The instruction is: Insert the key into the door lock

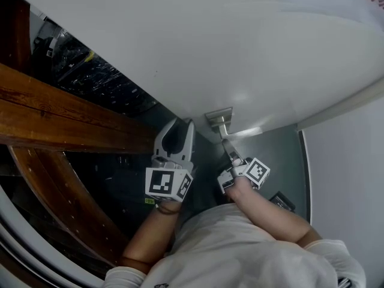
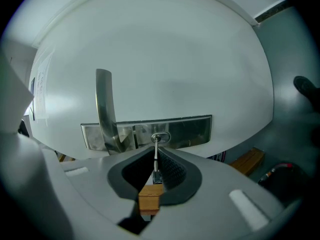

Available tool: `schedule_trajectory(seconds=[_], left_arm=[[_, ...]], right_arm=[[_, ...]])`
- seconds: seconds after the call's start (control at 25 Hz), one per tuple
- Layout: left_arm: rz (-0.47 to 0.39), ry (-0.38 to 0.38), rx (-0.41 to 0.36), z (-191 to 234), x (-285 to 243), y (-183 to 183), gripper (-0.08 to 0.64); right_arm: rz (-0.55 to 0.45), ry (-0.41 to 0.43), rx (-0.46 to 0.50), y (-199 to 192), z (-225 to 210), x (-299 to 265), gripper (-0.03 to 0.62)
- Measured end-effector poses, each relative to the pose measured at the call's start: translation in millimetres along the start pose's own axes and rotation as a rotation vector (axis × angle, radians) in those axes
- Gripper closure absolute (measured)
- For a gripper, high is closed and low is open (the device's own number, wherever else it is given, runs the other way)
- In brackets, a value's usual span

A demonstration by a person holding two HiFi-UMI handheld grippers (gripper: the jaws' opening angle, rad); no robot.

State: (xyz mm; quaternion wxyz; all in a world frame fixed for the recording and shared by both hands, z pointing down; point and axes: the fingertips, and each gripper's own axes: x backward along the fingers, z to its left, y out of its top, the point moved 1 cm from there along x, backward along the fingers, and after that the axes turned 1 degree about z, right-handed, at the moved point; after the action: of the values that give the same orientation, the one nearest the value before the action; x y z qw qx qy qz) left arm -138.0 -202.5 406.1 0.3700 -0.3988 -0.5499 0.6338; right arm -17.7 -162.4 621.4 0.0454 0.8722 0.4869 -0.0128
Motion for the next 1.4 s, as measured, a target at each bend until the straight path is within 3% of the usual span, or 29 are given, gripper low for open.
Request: schedule_trajectory(seconds=[0.44,0.68,1.08,1.4], left_arm=[[-0.011,-0.003,0.001,-1.1,-1.9,2.9,0.46],[-0.013,0.007,0.001,-0.7,-2.0,3.0,0.46],[-0.012,0.012,-0.002,0.0,-2.9,0.7,0.46],[-0.014,0.019,-0.027,3.3,-0.7,-3.7,0.46]], right_arm=[[-0.04,0.052,-0.072,-0.3,-1.9,-1.9,0.571],[-0.016,0.018,0.055,7.8,-0.1,-11.3,0.572],[-0.028,0.029,0.046,10.5,0.2,-21.8,0.57],[0.063,0.002,0.076,-8.9,6.5,-7.2,0.555]])
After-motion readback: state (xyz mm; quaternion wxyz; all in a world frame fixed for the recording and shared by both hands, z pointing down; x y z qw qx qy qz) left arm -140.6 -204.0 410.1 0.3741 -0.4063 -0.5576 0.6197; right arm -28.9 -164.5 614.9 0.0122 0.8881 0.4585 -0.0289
